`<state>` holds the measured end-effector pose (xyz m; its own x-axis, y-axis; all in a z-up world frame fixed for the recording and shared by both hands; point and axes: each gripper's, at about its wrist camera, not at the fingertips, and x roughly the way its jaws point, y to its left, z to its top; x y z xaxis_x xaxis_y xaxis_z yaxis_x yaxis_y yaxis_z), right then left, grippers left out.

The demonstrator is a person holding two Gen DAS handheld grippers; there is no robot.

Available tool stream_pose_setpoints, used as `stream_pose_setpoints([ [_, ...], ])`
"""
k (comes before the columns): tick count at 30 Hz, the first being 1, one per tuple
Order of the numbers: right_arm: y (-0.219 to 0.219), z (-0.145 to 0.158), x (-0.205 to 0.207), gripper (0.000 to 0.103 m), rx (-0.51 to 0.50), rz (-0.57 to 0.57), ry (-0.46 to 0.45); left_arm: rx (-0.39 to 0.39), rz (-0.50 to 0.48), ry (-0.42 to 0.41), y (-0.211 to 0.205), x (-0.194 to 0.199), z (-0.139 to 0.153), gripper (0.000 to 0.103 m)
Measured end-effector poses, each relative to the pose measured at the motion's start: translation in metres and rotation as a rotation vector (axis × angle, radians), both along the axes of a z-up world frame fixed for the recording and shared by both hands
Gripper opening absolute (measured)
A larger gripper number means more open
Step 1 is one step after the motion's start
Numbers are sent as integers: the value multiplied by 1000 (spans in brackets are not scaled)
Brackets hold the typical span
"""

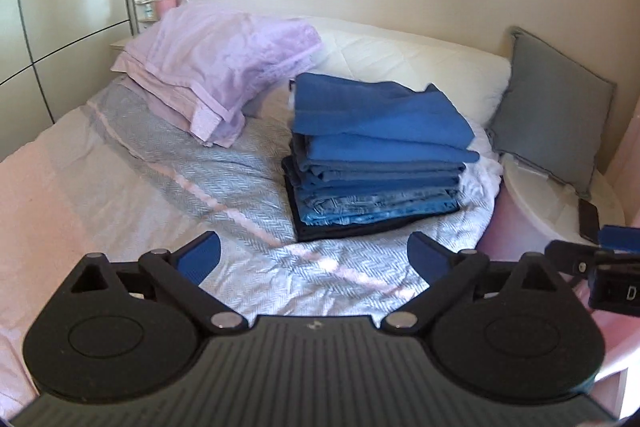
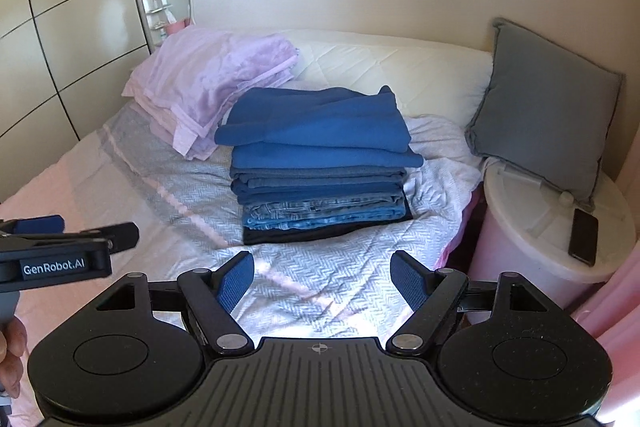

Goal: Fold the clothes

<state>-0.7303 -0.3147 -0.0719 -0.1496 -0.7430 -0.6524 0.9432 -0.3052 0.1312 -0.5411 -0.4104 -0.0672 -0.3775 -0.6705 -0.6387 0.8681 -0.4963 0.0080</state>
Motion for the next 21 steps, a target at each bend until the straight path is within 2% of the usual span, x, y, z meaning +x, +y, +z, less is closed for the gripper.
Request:
stream_pose_setpoints([
  [10, 0, -2, 13, 78, -12, 13, 27, -32, -14, -40, 4, 0, -3, 99],
  [21, 0, -7, 13, 78, -19, 16, 8, -22, -39, -63, 9, -7, -12, 99],
])
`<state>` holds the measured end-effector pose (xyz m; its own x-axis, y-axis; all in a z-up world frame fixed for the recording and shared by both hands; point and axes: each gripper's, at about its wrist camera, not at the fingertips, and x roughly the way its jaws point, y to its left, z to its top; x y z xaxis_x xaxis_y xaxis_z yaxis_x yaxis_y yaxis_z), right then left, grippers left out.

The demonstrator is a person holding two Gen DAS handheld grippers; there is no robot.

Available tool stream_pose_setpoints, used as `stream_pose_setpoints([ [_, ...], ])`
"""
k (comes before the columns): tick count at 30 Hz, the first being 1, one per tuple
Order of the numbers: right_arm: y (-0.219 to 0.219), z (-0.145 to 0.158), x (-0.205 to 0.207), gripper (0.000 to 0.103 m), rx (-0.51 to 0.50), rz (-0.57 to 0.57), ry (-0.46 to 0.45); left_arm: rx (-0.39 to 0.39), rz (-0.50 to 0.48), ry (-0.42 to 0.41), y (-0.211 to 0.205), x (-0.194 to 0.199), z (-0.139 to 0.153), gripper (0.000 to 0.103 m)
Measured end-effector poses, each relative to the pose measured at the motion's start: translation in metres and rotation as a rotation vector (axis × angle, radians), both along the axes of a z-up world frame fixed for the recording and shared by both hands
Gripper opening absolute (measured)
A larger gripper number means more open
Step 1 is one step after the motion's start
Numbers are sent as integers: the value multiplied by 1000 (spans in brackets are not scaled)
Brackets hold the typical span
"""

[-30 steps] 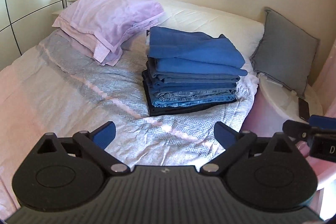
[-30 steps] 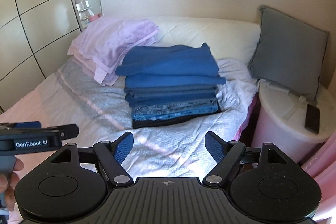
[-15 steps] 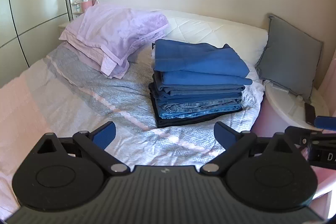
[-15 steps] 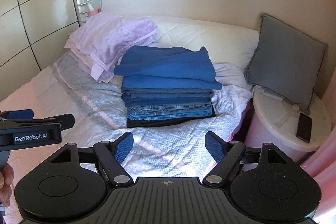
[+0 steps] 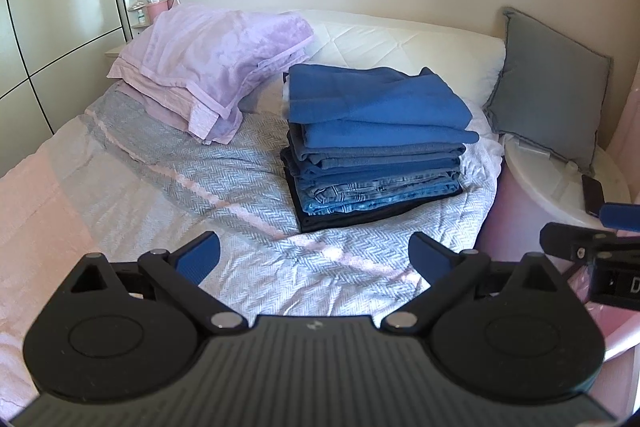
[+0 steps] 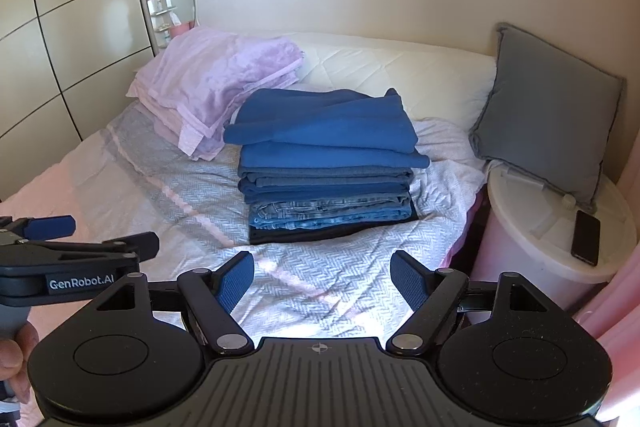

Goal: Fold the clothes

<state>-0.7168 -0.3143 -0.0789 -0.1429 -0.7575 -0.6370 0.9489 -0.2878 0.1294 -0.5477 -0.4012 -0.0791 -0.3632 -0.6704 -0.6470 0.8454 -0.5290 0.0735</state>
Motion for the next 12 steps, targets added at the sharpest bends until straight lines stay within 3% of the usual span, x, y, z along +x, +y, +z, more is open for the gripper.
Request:
stream_pose_setpoints([
  [12, 5, -2, -5, 78, 14, -4, 7, -25, -16, 17, 6, -11, -2, 100],
])
